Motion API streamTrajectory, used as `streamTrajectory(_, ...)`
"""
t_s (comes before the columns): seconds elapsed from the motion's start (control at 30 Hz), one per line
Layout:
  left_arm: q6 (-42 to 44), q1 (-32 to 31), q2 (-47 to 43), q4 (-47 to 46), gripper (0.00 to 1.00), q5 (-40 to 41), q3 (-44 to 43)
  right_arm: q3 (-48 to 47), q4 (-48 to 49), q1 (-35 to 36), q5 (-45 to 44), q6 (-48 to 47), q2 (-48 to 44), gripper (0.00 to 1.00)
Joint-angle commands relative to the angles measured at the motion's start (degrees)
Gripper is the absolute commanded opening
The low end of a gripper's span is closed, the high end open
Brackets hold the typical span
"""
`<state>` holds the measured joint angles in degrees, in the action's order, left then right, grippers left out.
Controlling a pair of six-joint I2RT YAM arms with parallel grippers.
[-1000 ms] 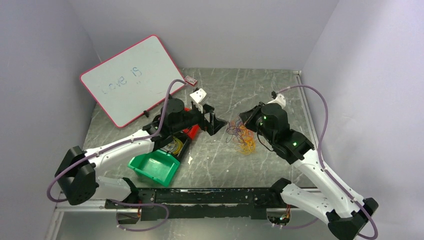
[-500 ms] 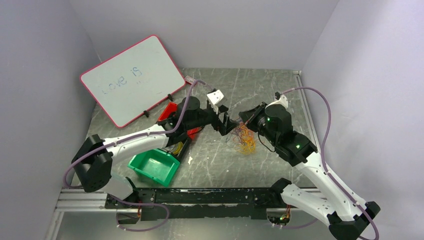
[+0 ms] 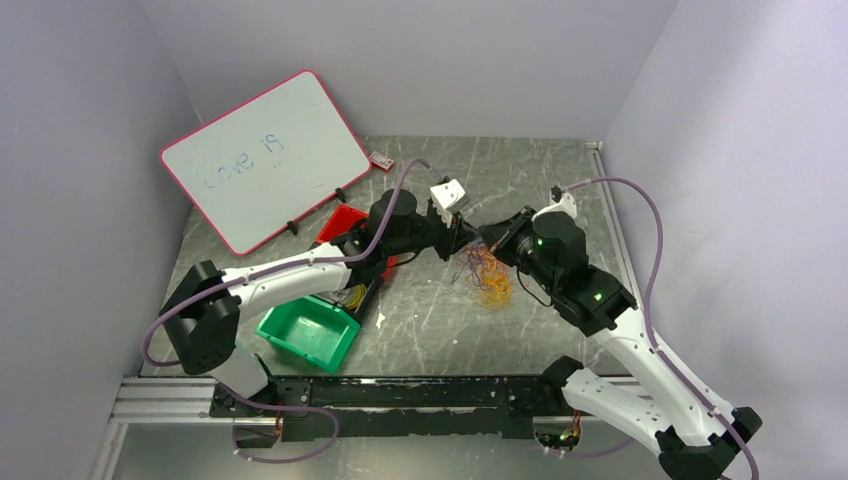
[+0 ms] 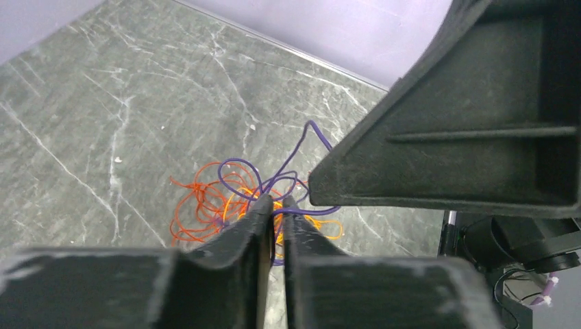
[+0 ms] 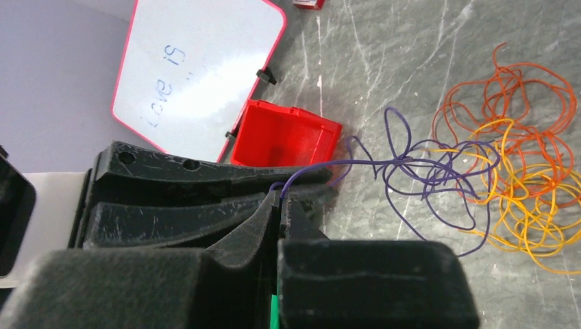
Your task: Untangle the cables
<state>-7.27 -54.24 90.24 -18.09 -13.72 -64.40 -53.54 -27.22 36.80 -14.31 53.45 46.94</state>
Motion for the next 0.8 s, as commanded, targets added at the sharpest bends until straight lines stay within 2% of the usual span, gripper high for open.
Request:
streamTrajectory(0.0,1.1,-0.3,-0.3,1.1,0.10,0.9,-2.8,1.4,-0.4,-0.3,-0.2,-0.2,-1.9,0.00)
streamTrajectory(0.1,1.5,-0.3,-1.1,2.3,0.07,1.4,-2.8,3.1,0.7,-0.3,-0.2,-2.4,-4.3,0.10)
streamTrajectory(0.23,1.8,-0.2,-1.7,4.9,0.07,2.5,-3.9,5.4,0.6,-0.3,-1.4,-7.2,-8.7,0.35)
streamTrajectory(0.4,1.3,0.0,-0.7,11.5,0.07,3.7,-8.7,9.4,1.0,-0.3,-6.2,-14.4,-16.5,0.55)
streamTrajectory(0.5,1.2,0.0,-0.6,13.0,0.07,3.1,-9.7,13.0,3.9,-0.3,-8.6,-18.6,-21.1,0.61)
streamTrajectory(0.63,0.7,0.0,-1.6,14.0,0.07,3.2,-10.6,18.7,11.0,-0.3,-6.8,-27.2,-25.7,0.64)
streamTrajectory(0.77,0.5,0.0,-2.0,16.0,0.07,3.4,-12.3,18.8,12.8,-0.3,-5.3,-31.8,-25.1,0.67)
